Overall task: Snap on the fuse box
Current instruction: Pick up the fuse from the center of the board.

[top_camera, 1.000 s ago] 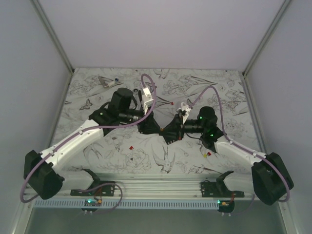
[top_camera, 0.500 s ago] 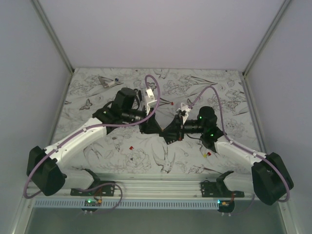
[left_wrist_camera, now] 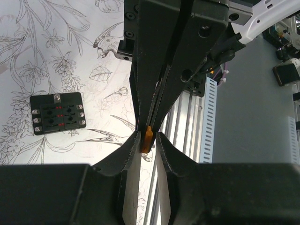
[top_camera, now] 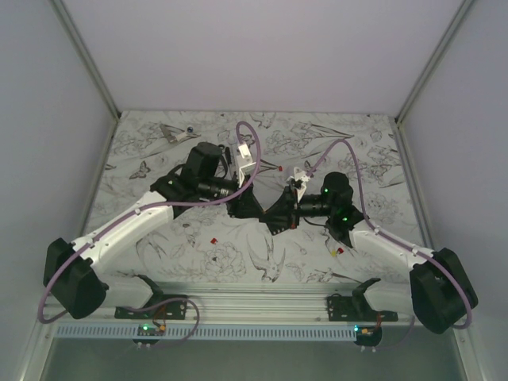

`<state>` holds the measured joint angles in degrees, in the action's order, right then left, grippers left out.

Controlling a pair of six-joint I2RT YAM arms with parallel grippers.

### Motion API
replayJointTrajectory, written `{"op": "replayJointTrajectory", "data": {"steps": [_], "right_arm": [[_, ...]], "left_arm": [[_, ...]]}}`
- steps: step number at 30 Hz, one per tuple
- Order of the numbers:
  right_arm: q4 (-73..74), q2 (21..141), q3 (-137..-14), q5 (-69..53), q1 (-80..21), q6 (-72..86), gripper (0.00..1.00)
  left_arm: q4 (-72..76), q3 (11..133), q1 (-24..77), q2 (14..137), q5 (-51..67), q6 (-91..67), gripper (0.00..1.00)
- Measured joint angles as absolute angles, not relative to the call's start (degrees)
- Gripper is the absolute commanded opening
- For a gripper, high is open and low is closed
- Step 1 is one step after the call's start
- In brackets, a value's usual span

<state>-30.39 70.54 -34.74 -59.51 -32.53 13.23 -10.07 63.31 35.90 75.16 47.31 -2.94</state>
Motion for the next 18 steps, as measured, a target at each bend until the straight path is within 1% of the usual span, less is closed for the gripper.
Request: {"op": "replayJointTrajectory", "data": {"steps": [4,13,17,18], "right_arm": [[-30.4,70.5,-34.7,-59.7,-32.5,12.8,0.0],[-30.2,70.5,-34.9,-60.2,-32.5,12.6,0.0],[-30.2,70.5,-34.9,-60.2,-32.5,12.5,0.0],[-30.2,70.6,-34.9,-60.2,-32.5,12.4,0.02]], "left_arm": [[-10.3,63.4,35.9,75.1,47.2,-2.9,0.15],[-10.5,63.4,36.0,74.9,47.3,-2.2,0.0],[-10.6,63.4,36.0,74.9,47.3,-1.8,0.0],[-10.6,63.4,36.0,74.9,47.3,-1.8,0.0]]}}
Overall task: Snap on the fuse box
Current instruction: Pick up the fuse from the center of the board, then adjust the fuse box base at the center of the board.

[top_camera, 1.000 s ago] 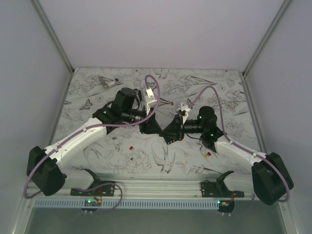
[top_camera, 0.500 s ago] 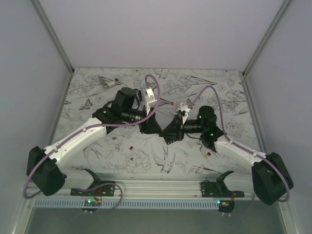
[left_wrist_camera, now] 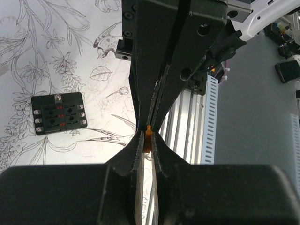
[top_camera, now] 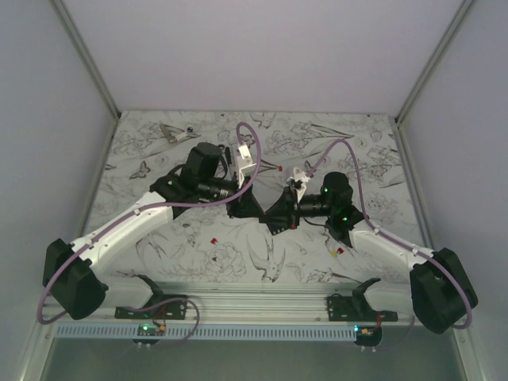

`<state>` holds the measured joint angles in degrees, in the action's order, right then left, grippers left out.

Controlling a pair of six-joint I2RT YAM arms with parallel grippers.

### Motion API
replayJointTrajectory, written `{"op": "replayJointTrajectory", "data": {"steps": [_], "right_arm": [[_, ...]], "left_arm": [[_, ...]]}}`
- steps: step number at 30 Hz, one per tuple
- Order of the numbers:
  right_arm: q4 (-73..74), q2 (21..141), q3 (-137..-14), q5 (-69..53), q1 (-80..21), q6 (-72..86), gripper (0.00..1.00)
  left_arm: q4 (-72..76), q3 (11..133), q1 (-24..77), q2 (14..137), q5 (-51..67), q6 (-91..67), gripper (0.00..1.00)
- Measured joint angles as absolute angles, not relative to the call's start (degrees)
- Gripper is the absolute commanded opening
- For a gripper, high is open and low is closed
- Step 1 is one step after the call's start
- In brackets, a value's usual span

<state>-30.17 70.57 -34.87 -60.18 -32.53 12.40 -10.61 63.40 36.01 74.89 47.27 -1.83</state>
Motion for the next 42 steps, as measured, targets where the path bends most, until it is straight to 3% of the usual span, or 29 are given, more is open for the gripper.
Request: {"op": "replayJointTrajectory", "data": {"steps": [1,5,9,16,26,42], "right_arm": [[-30.1,70.6,-34.9,-60.2,-32.5,12.4,0.06],[-28.9,70.7,-35.2,-59.4,-32.5,11.7,0.42],[-25.8,70.7,-35.2,-54.3,-32.5,11.0,0.51],[-18.0,71.6,-35.5,-37.9,-31.0,12.8,0.5],[-9.5,79.2,-36.3,-15.0,-25.7,17.6,0.35],[-5.3,88.6,-37.0,-9.0,-28.7,19.0,0.3]], "left_arm": [[-10.7,63.4,36.0,74.8,47.2,-1.8,0.0],[-11.2,63.4,36.0,74.4,46.0,-1.9,0.0],[-12.2,63.4,36.0,72.6,40.7,-3.4,0.0],[-14.2,63.4,36.0,73.1,26.0,-9.9,0.0],[-16.6,61.5,36.1,79.2,12.3,-22.6,0.0],[-18.1,64.8,40.5,91.6,3.4,-34.0,0.0]]}}
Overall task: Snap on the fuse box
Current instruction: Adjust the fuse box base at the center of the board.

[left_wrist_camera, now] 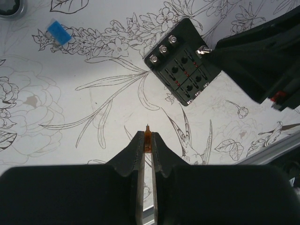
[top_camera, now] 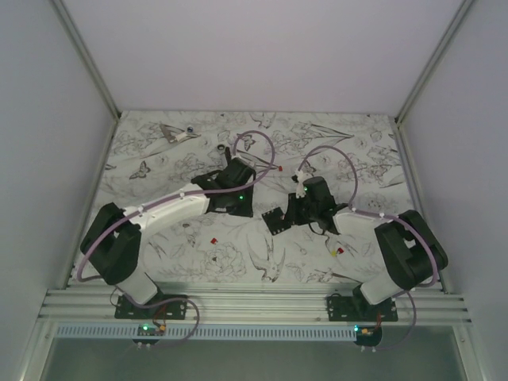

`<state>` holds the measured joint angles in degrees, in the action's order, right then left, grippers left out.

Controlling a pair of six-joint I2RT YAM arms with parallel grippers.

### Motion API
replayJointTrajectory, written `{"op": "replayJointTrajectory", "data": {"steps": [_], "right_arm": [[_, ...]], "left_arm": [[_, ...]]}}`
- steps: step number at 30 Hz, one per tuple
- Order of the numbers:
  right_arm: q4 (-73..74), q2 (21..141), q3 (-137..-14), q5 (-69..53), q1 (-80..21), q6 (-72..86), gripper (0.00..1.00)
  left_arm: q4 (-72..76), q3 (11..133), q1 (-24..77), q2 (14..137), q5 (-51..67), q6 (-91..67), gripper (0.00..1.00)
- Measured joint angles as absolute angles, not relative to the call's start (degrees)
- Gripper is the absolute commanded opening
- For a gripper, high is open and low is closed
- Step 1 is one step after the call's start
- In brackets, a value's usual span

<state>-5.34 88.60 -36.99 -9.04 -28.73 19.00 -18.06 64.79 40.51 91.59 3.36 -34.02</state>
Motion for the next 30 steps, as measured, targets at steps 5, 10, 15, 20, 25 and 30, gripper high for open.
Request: {"op": "replayJointTrajectory", "data": {"steps": [5,10,15,20,25,30], "right_arm": [[-5.8,88.6,-37.0,-10.0,-30.9,20.2,0.28],[-6.8,88.5,-36.8,-10.9,-32.0,21.8,0.27],[-8.0,88.5,-36.1,-12.1,-33.6,23.8,0.27],[-9.5,88.2,-35.0,-13.0,-35.3,25.5,0.27],[-9.2,84.6,-33.9,-10.7,-35.4,25.9,0.37],[-8.6,79.2,-32.9,-5.1,-33.3,25.2,0.51]], "left_arm": [[-19.7,67.6,42.3,93.6,0.6,-34.8,0.0],[-20.4,68.7,42.7,95.2,-1.2,-35.2,0.0],[-21.3,69.8,42.9,96.2,-2.1,-35.4,0.0],[-22.1,71.0,43.1,97.7,-2.7,-35.6,0.0],[-22.7,72.2,43.4,99.7,-3.2,-35.9,0.0],[-23.0,76.1,44.4,103.0,-4.2,-36.0,0.0]]}}
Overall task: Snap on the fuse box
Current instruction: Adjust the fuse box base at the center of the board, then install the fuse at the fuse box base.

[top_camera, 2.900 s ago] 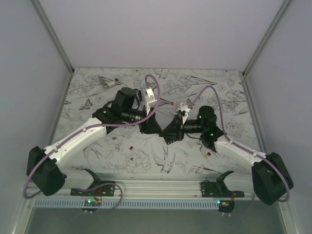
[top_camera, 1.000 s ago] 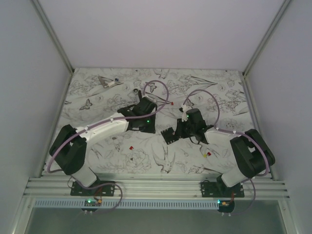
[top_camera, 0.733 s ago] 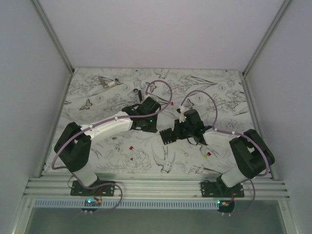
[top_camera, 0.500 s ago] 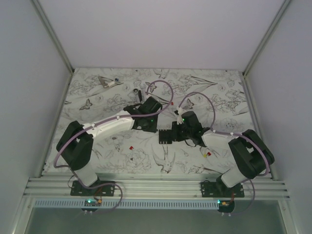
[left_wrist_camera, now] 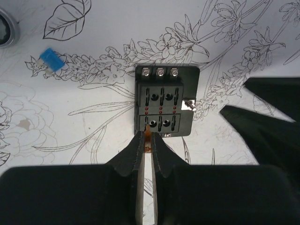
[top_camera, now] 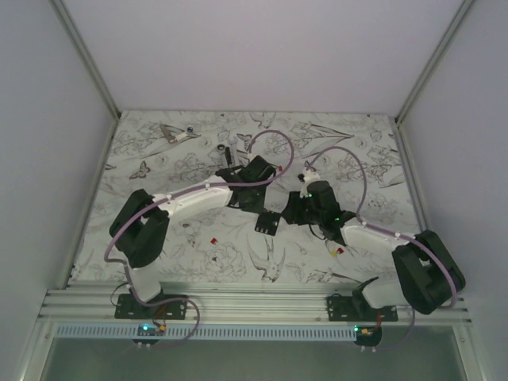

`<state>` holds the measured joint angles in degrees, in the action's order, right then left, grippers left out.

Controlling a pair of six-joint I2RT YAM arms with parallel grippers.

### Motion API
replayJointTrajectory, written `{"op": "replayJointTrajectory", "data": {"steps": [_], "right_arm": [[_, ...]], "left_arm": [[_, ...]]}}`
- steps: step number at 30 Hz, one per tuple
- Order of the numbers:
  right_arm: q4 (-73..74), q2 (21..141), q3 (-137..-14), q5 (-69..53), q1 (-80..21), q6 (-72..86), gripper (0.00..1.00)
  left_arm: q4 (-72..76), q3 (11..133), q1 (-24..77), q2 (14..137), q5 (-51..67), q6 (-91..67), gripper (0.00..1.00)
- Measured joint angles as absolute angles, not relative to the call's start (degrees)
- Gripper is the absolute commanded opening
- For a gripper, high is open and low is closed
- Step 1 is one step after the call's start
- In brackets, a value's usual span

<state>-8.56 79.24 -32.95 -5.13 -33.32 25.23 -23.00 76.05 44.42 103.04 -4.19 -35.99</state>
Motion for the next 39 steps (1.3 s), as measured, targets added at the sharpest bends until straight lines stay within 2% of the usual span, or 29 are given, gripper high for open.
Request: {"op": "replayJointTrajectory", "data": {"steps": [4,8,12,22,39], "right_arm": [[-8.5,76.2,-30.4,-0.6,-29.5,25.0,0.66],[-8.4,73.2,-26.8,4.0,-27.0,24.9,0.86],[-8.6,70.4,-23.9,7.3,-26.3,25.1,0.94],[-9.8,69.7,-23.5,8.7,-26.3,25.1,1.0],[-10.1,70.2,-23.5,8.5,-26.3,25.1,1.0]], "left_arm": [[-23.4,79.1,45.2,105.7,-5.1,-35.6,0.0],[-24.2,82.1,45.7,108.3,-6.2,-34.7,0.0],[-25.3,84.6,45.9,110.8,-6.5,-33.5,0.0],[-27.3,86.3,46.0,113.8,-7.2,-31.6,0.0],[-28.8,88.0,46.1,116.0,-8.5,-31.7,0.0]]}}
